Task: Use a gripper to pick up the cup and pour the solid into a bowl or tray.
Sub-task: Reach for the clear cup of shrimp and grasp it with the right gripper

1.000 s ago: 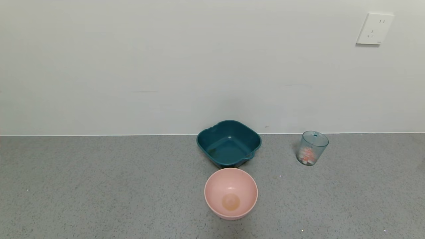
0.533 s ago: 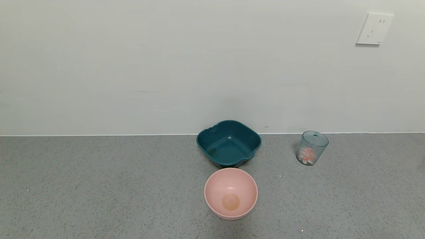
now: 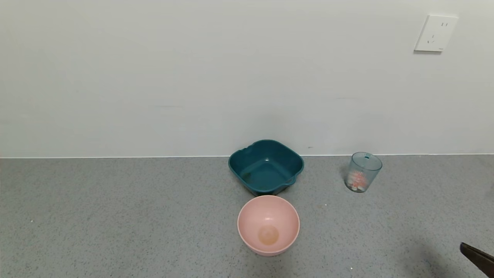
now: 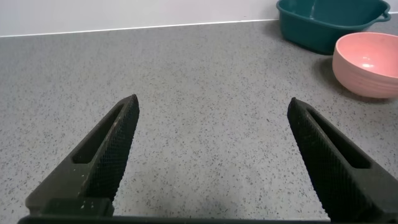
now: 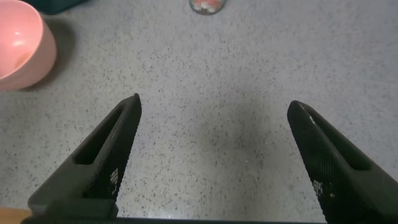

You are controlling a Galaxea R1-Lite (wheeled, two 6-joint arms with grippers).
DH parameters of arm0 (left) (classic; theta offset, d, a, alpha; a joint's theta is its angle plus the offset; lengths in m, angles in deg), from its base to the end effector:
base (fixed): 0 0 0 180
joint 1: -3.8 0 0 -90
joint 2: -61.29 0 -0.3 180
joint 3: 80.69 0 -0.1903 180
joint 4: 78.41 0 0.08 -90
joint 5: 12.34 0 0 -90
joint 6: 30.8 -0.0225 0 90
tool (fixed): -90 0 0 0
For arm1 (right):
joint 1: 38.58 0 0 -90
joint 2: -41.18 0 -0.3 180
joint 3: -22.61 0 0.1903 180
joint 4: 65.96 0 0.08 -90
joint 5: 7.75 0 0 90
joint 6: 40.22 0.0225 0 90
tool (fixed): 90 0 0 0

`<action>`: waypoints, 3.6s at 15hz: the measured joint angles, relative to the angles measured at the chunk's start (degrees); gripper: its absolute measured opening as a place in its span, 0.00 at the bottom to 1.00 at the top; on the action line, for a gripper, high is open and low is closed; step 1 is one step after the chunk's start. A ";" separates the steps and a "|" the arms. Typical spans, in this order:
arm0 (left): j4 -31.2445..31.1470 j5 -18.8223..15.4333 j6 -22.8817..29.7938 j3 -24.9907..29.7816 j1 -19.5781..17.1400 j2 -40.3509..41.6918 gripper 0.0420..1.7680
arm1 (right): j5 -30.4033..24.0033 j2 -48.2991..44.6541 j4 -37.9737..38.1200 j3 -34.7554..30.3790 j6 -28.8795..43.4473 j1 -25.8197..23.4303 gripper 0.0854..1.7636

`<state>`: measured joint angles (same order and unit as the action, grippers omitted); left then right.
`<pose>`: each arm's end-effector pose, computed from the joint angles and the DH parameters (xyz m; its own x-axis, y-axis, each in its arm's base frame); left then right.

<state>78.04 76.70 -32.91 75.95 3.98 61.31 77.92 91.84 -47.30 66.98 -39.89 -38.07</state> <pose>-0.0228 -0.0003 0.0751 0.9998 -0.0199 -0.0030 0.0200 0.9991 0.0368 0.0918 0.0025 0.1680 0.9034 0.0835 -0.4206 -0.0749 0.9965 0.0371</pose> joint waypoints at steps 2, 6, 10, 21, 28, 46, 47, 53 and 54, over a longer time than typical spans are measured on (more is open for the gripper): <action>0.02 0.00 0.02 0.00 0.00 0.00 0.97 | -0.27 8.12 -4.79 0.24 -0.09 0.06 0.97; 0.02 0.00 0.00 0.00 0.00 0.00 0.97 | -0.49 23.56 -16.43 0.41 -0.33 0.15 0.97; 0.00 0.00 0.00 0.00 0.00 0.00 0.97 | -0.79 37.64 -30.93 0.66 -0.60 0.33 0.97; 0.02 0.00 0.00 0.00 0.00 0.00 0.97 | -0.84 58.56 -54.91 3.77 -1.89 0.37 0.97; 0.02 0.00 0.00 0.00 0.00 0.00 0.97 | -0.71 64.55 -60.98 8.79 -1.82 0.54 0.97; 0.00 0.02 0.00 0.00 0.00 0.00 0.97 | -0.52 75.94 -57.37 25.14 -1.71 1.39 0.97; 0.00 0.02 0.02 0.00 0.00 0.00 0.97 | -0.55 76.04 -57.25 25.77 -1.73 1.38 0.97; 0.00 0.00 0.00 0.00 0.00 0.00 0.97 | -0.49 76.76 -57.17 27.34 -1.76 1.50 0.97; 0.00 0.00 0.00 0.00 0.00 0.00 0.97 | -0.49 76.95 -57.17 27.42 -1.76 1.44 0.97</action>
<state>78.04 76.70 -32.91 75.95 3.98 61.31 77.44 168.79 -104.47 94.40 -41.65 -36.63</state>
